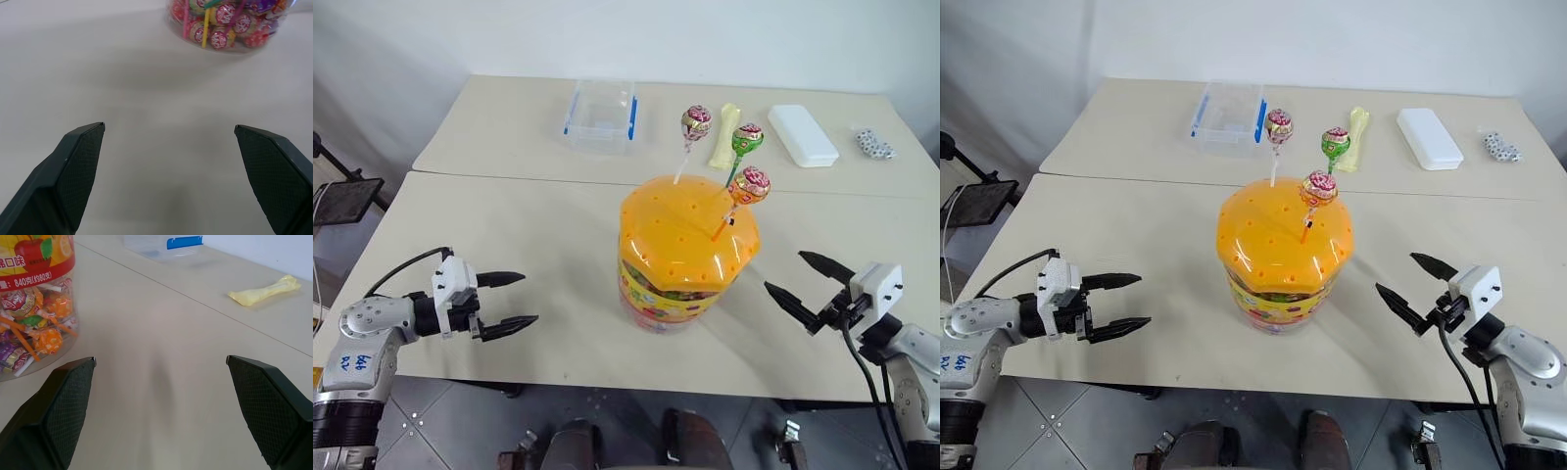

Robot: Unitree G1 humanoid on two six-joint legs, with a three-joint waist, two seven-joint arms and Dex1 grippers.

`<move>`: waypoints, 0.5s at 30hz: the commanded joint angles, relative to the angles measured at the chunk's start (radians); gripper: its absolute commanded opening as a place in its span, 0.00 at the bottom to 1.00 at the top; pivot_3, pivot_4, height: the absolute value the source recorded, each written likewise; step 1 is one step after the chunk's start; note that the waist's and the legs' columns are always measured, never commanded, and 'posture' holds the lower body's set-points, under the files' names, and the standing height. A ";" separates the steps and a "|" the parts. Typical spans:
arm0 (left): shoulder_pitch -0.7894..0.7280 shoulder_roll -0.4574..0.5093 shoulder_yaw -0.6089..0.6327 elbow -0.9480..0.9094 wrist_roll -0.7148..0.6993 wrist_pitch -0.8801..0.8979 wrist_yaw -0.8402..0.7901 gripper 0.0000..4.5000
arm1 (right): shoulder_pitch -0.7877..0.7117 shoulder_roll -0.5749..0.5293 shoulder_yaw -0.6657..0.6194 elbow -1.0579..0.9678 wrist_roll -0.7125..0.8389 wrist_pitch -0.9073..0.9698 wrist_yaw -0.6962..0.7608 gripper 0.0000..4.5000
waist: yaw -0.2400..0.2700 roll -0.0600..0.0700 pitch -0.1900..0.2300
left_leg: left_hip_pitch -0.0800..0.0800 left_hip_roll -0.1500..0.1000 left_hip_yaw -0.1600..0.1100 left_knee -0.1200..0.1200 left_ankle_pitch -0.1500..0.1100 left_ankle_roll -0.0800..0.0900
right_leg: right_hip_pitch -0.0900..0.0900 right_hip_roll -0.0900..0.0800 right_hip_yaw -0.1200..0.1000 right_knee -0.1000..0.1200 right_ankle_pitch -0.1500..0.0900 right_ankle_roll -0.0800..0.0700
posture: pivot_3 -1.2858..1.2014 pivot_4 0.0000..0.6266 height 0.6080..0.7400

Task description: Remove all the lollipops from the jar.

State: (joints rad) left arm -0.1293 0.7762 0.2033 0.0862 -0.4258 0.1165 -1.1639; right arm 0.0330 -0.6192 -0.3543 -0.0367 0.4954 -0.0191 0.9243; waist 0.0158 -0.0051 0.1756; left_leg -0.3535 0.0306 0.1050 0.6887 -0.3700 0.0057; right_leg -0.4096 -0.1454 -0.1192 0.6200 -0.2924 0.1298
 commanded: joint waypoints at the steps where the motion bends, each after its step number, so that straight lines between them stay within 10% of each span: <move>1: -0.026 -0.010 0.021 -0.039 -0.044 0.018 0.002 1.00 | 0.030 -0.023 -0.044 -0.065 0.075 0.036 0.038 0.99 | 0.002 0.000 0.000 | 0.000 0.000 0.000 0.000 0.000 0.000 | 0.000 0.000 0.000 0.000 0.000 0.000 | 0.52 0.24 1.00; 15: -0.511 0.019 0.061 0.020 -0.412 0.506 -0.098 1.00 | 0.320 -0.020 -0.518 -0.623 0.631 0.213 -0.089 0.99 | 0.004 0.000 0.000 | -0.001 0.000 -0.009 0.004 -0.001 0.000 | 0.002 0.001 0.000 0.001 0.001 0.001 | 0.52 0.24 1.00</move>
State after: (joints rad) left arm -0.6227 0.7697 0.2588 0.0982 -0.8099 0.5939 -1.2246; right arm 0.3409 -0.6317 -0.8301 -0.5848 1.0561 0.1856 0.8494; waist 0.0196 -0.0055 0.1755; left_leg -0.3545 0.0306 0.0961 0.6932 -0.3709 0.0059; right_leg -0.4074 -0.1435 -0.1194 0.6207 -0.2918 0.1308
